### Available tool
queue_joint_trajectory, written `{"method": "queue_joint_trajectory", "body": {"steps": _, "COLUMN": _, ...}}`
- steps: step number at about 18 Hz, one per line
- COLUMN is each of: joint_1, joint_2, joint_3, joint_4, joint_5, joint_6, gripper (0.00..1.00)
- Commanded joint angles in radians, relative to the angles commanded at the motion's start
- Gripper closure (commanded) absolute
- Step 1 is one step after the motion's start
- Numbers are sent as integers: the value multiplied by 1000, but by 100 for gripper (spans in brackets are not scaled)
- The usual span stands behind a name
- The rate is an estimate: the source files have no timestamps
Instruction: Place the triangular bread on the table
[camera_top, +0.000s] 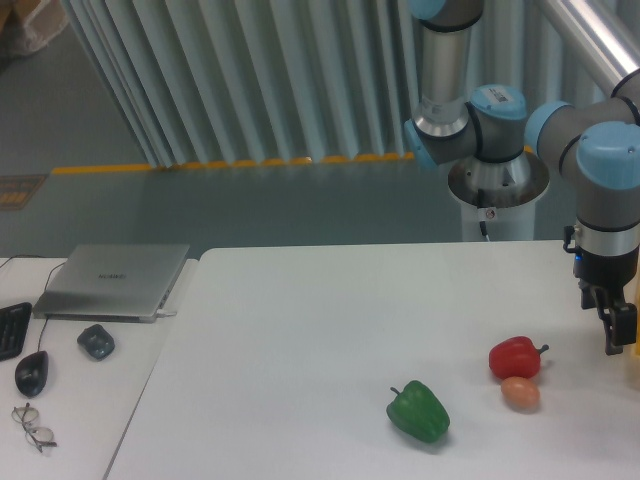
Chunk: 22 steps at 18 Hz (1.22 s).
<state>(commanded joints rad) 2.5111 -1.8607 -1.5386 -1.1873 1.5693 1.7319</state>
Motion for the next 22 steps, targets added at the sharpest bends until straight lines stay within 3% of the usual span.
{"method": "queue_joint_trajectory", "body": {"steps": 9, "joint_1": 97, "joint_2": 0, "joint_3": 2, "joint_4": 2, "joint_5": 3, "joint_6": 35, "gripper": 0}}
{"method": "queue_joint_trajectory", "body": {"steps": 16, "joint_1": 233, "joint_2": 3, "joint_3": 2, "joint_4": -8, "joint_5": 38, "joint_6": 206, "gripper": 0}}
{"method": "queue_joint_trajectory", "body": {"steps": 22, "joint_1": 232, "joint_2": -37, "joint_3": 15, "joint_4": 2, "joint_5": 89, "joint_6": 210, "gripper": 0}}
